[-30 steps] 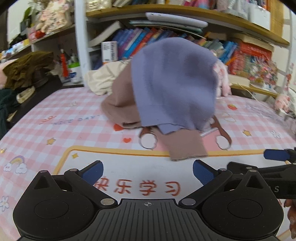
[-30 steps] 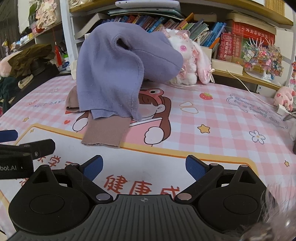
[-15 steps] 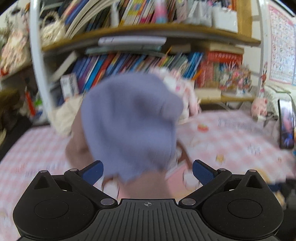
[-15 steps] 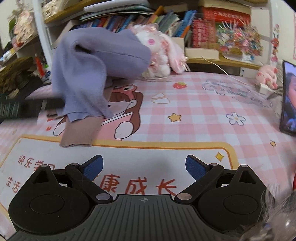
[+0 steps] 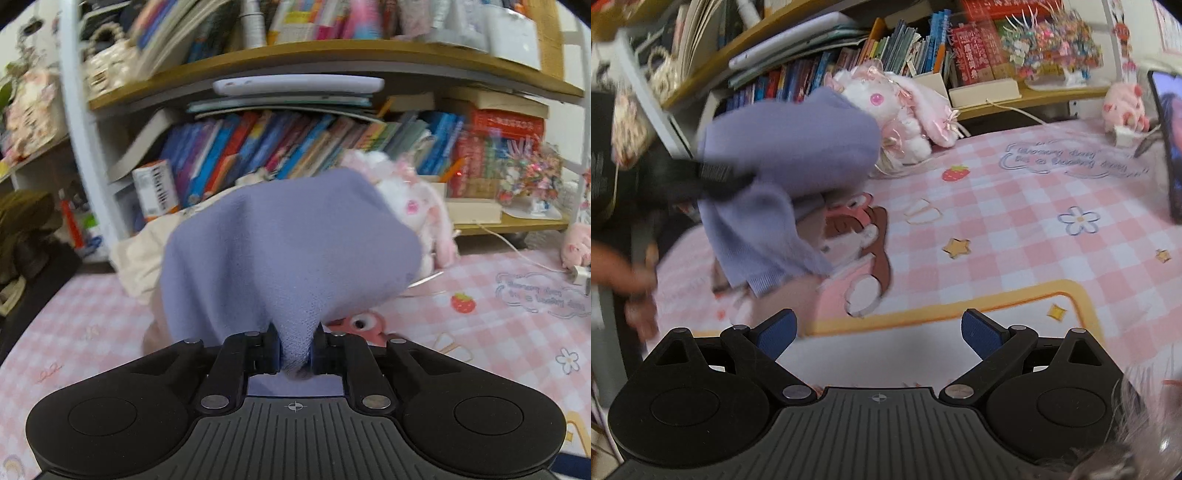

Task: Fold clothes
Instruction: 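Grasp the lavender sleeve with the left gripper while the right gripper grasps the pink hem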

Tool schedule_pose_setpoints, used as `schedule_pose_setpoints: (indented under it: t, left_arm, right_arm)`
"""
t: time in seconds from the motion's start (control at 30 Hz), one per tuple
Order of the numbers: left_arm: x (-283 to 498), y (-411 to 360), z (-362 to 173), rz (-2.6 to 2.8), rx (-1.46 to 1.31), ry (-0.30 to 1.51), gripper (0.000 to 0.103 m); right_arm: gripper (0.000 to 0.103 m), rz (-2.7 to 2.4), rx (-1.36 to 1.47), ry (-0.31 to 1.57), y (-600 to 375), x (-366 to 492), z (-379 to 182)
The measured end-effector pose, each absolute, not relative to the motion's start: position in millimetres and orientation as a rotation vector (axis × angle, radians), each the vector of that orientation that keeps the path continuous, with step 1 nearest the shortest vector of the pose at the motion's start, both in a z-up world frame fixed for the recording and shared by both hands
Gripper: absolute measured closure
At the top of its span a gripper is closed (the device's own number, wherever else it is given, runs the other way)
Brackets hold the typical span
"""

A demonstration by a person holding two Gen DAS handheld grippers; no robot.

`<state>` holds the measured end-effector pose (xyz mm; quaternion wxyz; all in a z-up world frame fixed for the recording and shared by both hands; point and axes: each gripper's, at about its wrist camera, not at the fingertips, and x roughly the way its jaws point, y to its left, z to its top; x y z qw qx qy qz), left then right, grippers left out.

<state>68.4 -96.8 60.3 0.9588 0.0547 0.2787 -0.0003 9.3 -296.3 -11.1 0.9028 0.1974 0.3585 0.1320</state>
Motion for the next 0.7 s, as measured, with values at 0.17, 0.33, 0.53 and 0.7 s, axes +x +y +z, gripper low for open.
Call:
schedule_pose_setpoints:
  t: [0.17,0.33,0.53,0.7]
  left_arm:
    - [39.9,-89.7,71.3,-0.028,0.161,0.546,0.094]
    - [-7.1,-80.7,80.8,-0.064,0.206,0.547,0.094]
    - [-31.4,-57.8,82.1,-0.031,0.147,0.598,0.094]
    - [-34.5,-44.0,79.3,-0.031,0.147,0.612,0.094]
  right_arm:
    - [0.007,0.365,0.643,0.793,-289.0,30.7,-15.9]
    - [0.007,0.456,0.880,0.838,-281.7,52.0,-20.7]
    - [0.008,0.446,1.135,0.955,-274.7,60.9,-39.9]
    - [0.009,0.382,1.200,1.008,-279.9,43.9,-51.0]
